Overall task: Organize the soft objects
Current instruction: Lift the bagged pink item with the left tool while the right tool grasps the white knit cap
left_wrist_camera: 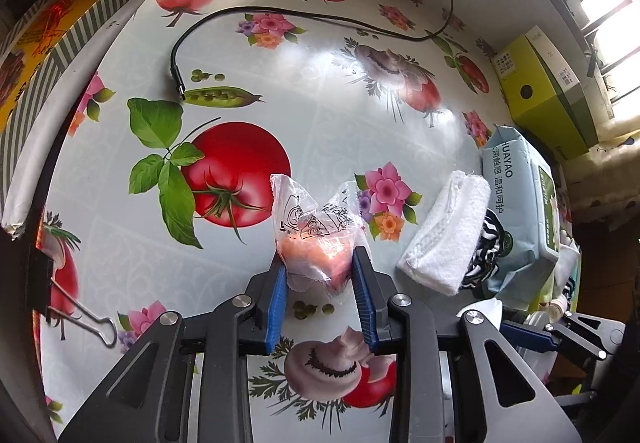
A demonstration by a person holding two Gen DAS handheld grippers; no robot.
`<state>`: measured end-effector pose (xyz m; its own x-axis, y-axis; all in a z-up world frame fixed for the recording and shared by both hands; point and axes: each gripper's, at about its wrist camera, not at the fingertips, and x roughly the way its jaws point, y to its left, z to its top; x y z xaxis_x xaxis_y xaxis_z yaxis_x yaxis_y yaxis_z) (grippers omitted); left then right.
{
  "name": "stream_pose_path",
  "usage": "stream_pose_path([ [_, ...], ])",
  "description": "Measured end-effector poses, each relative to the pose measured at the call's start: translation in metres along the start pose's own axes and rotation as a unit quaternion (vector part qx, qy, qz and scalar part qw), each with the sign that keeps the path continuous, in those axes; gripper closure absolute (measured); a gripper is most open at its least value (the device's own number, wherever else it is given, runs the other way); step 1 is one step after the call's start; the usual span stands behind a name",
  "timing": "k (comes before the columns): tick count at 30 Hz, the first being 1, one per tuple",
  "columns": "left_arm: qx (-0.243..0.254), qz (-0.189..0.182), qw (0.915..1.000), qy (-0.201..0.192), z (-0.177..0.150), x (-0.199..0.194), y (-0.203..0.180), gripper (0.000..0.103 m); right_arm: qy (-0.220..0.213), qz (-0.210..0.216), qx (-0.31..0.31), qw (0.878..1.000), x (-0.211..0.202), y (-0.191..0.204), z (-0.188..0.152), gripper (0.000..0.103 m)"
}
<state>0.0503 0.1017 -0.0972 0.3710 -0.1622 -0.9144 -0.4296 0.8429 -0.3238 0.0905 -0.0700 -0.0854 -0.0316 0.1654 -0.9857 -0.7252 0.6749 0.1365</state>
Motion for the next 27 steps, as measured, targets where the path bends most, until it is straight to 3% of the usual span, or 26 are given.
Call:
stream_pose_path([
  [4,0.000,-0.006,1.0000,-0.002,-0.003,-0.007,0.001,0.071,0.009,-0.006,-0.009,1.000,0.011,0.004,0.004,0.062],
  [6,0.001,-0.009,1.0000,-0.002,-0.004,-0.010,0.000,0.071,0.010,-0.010,-0.014,1.000,0.015,0.005,0.005,0.074],
  [11,0.010,-0.015,0.9998,-0.005,-0.008,-0.017,-0.004,0.071,-0.007,-0.007,-0.022,1.000,0.009,0.005,0.003,0.089],
  [27,0.049,-0.031,0.9978,-0.030,-0.015,-0.062,-0.035,0.071,-0.109,0.023,0.004,0.994,-0.066,-0.003,-0.017,0.089],
])
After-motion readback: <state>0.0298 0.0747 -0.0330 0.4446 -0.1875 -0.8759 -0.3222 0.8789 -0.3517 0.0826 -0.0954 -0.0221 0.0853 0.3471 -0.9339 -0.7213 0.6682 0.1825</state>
